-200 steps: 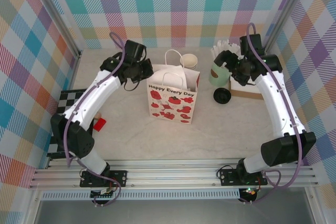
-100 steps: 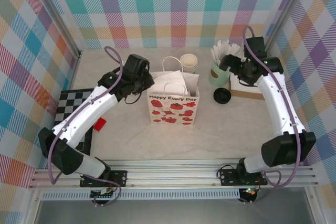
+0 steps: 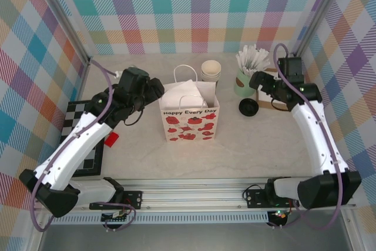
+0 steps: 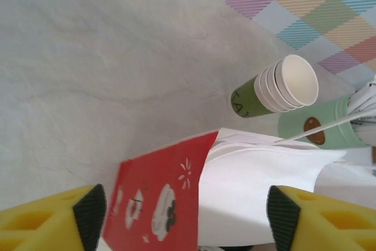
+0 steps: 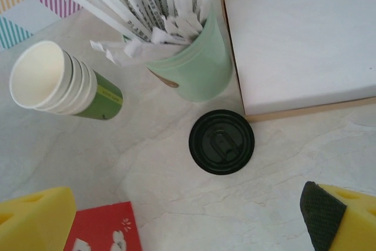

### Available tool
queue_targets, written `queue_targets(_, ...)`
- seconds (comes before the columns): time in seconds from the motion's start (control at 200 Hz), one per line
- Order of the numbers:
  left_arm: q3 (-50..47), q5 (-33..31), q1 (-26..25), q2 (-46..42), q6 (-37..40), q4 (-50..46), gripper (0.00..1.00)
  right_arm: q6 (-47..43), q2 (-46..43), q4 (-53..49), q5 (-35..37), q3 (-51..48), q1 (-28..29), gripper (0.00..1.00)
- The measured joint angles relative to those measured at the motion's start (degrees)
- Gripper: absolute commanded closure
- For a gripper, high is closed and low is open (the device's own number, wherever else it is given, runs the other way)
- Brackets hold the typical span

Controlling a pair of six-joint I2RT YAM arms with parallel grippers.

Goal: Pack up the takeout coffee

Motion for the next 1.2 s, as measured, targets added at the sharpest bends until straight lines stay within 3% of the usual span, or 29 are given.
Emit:
queue_targets(0.065,1.81,-0.94,2.78,-1.20,3.48,-0.83,0.00,-2.08,-3.65,3.96,0.76,-5.97,0.00,0.00)
queue_targets(0.225,0.11,-4.13,12.55,-3.17,13.51,1.79,0.00,-4.59,-9.86,14.32,5.16,-21.68,0.00,0.00)
queue_targets(0.37,-13.46,-6.47,19.91,-4.11,22.21,12.07,0.00,-8.17,-11.17,24.13,9.27,-34.91,0.00,0.00)
queue_targets(0.53,-29.22,-8.52,24.35,-1.77,29.86,22.93,0.00,-10.34,-7.69,34.29,12.35,-39.69,0.00,0.00)
queue_targets(0.75,-44.33,0.24,32.54,-3.17,33.22,37.00,0.00,-13.70,-3.63,50.58,9.27,-47.78,0.00,0.00)
queue_targets(0.93,-53.68,7.21,33.92,-2.95,34.71,49.05,0.00,-17.99,-0.74,60.67,3.78,-52.39,-0.02,0.00)
queue_targets(1.2,-60.81,10.71,33.94,3.23,36.70,68.28,0.00,-23.61,4.39,75.14,-3.96,-53.57,-0.81,0.00)
